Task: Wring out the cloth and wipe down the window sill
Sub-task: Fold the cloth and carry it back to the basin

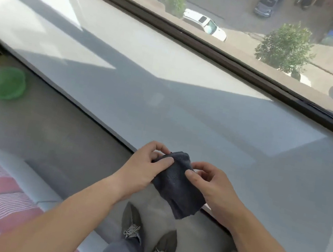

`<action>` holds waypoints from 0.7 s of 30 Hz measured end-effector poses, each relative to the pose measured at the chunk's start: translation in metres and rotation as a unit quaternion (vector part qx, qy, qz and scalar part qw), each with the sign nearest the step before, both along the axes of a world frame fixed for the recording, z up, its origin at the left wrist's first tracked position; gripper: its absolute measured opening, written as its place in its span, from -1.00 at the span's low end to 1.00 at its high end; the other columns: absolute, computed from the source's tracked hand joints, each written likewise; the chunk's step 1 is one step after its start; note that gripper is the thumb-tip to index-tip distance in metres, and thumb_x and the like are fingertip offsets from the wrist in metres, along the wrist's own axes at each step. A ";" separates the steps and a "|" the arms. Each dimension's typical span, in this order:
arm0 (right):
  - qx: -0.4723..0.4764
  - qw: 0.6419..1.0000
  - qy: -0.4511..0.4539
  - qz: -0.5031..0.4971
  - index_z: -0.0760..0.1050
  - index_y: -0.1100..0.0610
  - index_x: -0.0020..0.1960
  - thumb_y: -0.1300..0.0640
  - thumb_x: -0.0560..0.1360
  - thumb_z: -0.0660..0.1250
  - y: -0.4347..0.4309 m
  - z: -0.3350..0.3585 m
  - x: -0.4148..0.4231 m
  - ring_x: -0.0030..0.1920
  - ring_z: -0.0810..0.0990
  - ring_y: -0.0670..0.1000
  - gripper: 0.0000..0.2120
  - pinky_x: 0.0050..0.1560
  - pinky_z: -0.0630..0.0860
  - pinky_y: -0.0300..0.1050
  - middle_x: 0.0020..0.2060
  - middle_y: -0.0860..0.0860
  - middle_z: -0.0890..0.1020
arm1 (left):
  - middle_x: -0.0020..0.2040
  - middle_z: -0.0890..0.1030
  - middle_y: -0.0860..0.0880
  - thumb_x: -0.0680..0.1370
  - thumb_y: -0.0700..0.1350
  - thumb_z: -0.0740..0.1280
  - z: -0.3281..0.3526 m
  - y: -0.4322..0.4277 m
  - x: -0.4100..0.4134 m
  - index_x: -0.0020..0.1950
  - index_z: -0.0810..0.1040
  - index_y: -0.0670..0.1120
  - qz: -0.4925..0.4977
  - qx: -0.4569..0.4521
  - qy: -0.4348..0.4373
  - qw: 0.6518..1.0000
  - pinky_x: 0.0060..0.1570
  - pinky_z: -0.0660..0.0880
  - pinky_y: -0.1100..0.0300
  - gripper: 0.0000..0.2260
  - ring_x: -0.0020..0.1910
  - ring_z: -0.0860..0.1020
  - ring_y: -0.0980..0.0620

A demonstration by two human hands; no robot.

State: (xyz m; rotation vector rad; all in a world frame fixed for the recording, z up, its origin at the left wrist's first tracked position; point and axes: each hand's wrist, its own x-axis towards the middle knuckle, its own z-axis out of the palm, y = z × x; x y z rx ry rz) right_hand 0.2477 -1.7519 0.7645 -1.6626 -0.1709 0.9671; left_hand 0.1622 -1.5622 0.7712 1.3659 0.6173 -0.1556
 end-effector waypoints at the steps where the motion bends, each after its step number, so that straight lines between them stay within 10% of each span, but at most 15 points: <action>1: 0.003 1.000 0.006 0.020 0.66 -0.04 0.01 0.00 0.53 0.43 0.014 0.006 0.000 -0.12 0.70 0.11 -0.92 -0.11 0.62 0.02 -0.13 0.13 0.71 | -0.06 0.64 -0.11 0.58 -0.13 0.40 0.005 0.012 -0.007 0.08 0.50 -0.09 0.021 0.002 0.004 1.000 -0.11 0.50 -0.01 -0.87 -0.14 0.59 -0.04; 21: 0.016 0.936 0.007 0.352 0.61 0.07 -0.15 0.02 0.56 0.41 0.506 0.067 -0.057 -0.24 0.61 0.00 -0.84 -0.25 0.50 -0.18 -0.24 0.02 0.66 | -0.34 0.55 0.02 0.22 0.12 0.56 0.048 0.411 -0.152 -0.35 0.48 0.06 0.329 0.045 -0.036 0.943 -0.28 0.43 0.18 -0.71 -0.32 0.50 0.06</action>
